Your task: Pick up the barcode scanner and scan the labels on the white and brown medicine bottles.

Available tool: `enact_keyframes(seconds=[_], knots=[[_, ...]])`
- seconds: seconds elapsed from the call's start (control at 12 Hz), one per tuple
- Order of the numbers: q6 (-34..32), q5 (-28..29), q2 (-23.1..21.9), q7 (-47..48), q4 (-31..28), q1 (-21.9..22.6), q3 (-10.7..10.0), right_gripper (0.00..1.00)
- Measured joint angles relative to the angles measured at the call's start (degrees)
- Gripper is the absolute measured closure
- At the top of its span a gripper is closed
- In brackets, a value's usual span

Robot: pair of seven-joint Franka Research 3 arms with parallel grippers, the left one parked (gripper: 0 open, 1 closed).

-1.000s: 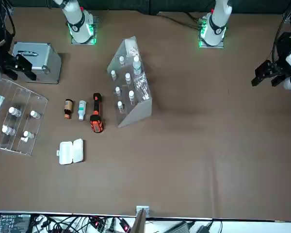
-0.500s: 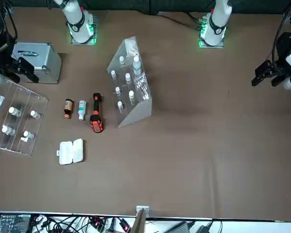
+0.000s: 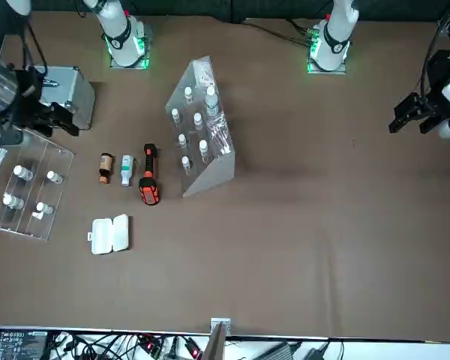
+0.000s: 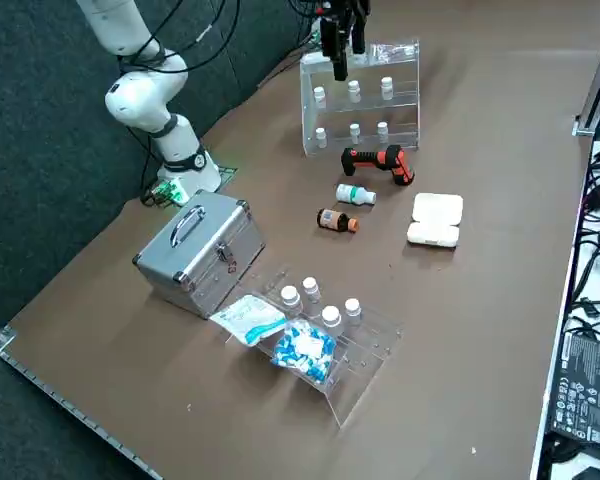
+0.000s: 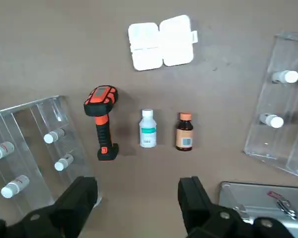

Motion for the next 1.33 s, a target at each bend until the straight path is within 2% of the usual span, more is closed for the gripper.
enact_keyframes(seconds=[0.83,0.92,1.33], knots=[[16.12,0.31,-0.23,3.27,-18.18,11.57,0.37,0.0],[20.54,0.31,0.14,5.41,-20.78,13.66,0.4,0.0],[32.53,0.31,3.76,6.74,-27.36,16.64,0.43,0.0]])
